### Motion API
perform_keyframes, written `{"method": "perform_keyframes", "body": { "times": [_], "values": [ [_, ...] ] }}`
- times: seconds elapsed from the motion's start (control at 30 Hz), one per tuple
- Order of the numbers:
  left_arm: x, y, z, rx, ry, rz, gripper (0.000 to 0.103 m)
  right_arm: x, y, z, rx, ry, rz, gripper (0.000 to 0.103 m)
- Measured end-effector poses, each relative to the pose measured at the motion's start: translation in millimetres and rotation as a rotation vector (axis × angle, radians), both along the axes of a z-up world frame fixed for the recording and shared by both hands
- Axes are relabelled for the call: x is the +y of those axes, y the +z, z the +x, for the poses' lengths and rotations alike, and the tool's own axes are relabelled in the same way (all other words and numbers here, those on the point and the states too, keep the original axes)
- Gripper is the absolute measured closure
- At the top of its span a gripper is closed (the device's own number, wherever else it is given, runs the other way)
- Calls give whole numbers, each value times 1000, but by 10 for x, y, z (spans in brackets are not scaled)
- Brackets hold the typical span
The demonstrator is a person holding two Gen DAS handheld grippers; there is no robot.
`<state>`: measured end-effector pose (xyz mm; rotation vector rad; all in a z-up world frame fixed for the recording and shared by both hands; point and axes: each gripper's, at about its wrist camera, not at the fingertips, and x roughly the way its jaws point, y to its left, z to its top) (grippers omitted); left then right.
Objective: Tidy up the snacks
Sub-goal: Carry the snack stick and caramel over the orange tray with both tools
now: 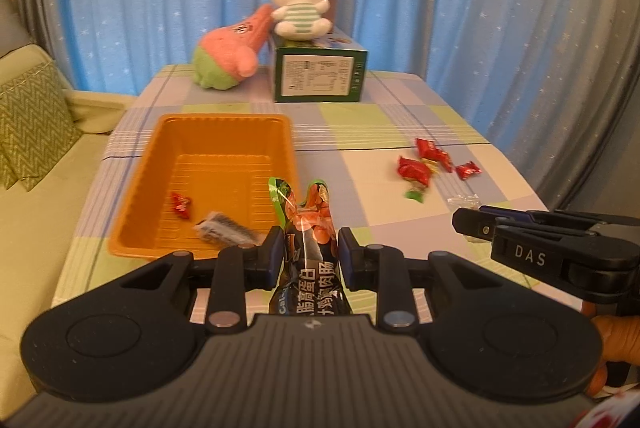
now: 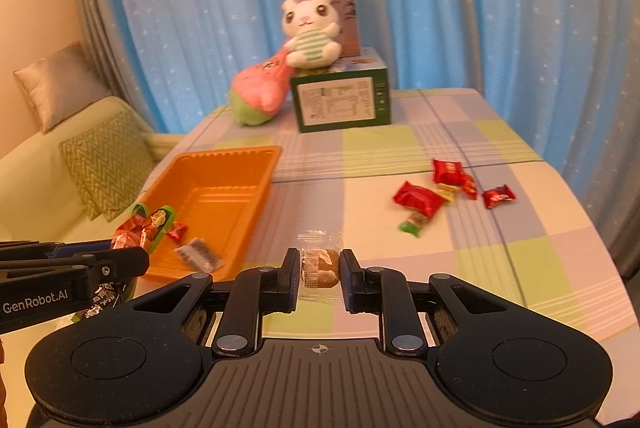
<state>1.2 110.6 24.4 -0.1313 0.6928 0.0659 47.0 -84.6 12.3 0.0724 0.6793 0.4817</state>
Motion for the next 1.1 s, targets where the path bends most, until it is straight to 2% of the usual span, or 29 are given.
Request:
{"method": "perform_keyframes", "body": {
  "times": [0.37, 1.1],
  "values": [
    [390, -32, -40, 7, 64, -6, 77, 450, -65, 80, 11, 82, 0, 82],
    [969, -263, 291, 50, 82, -8, 77, 1083, -227, 474, 38, 147, -16, 82]
  ]
}}
